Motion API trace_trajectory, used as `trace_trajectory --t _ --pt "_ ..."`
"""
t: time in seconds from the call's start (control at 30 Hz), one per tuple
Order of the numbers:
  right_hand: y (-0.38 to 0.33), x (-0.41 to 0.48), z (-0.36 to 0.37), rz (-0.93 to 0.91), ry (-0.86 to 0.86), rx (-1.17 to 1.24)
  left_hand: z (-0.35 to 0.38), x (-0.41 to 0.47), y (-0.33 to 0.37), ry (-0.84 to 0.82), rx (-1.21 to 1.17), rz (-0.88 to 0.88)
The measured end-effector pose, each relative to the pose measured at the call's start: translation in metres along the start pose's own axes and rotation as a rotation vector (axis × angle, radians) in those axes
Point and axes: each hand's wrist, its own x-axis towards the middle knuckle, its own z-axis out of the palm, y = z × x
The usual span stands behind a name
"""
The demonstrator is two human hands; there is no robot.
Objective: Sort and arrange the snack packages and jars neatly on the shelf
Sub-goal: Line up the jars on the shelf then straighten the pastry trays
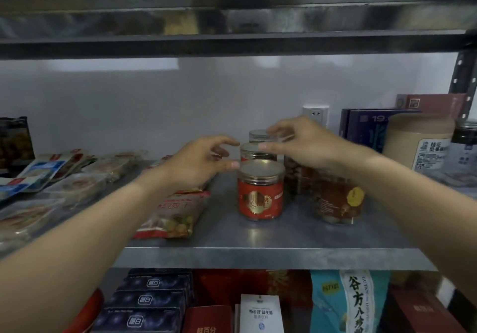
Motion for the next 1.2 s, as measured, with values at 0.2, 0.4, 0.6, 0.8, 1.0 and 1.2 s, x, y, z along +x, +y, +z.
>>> trace_trajectory --t 0.2,0.4,0.6,0.8,1.0,1.2 --pt "-0.006 0.046 -0.014 0.087 -0.086 -0.184 -0.022 0.034 -0.003 0.006 0.185 -0.024" --pt "-0.006 0.084 0.012 0.246 -0.236 -0.36 -0.016 0.084 -0.022 -0.07 0.19 -0.017" --pt "-0.005 0.108 0.034 0.318 -0.337 -0.418 0.0 0.111 -0.042 -0.282 0.228 0.005" --pt "-0.011 0.106 0.042 0.31 -0.269 -0.365 -0.005 0.115 -0.061 -0.3 0.128 0.026" --pt "-0.028 0.113 0.035 0.304 0.07 -0.177 -0.025 0.113 -0.055 -0.137 -0.127 0.036" --pt "-0.036 0.121 0.031 0.321 0.171 0.007 -0.031 0.117 -0.045 0.011 -0.259 0.09"
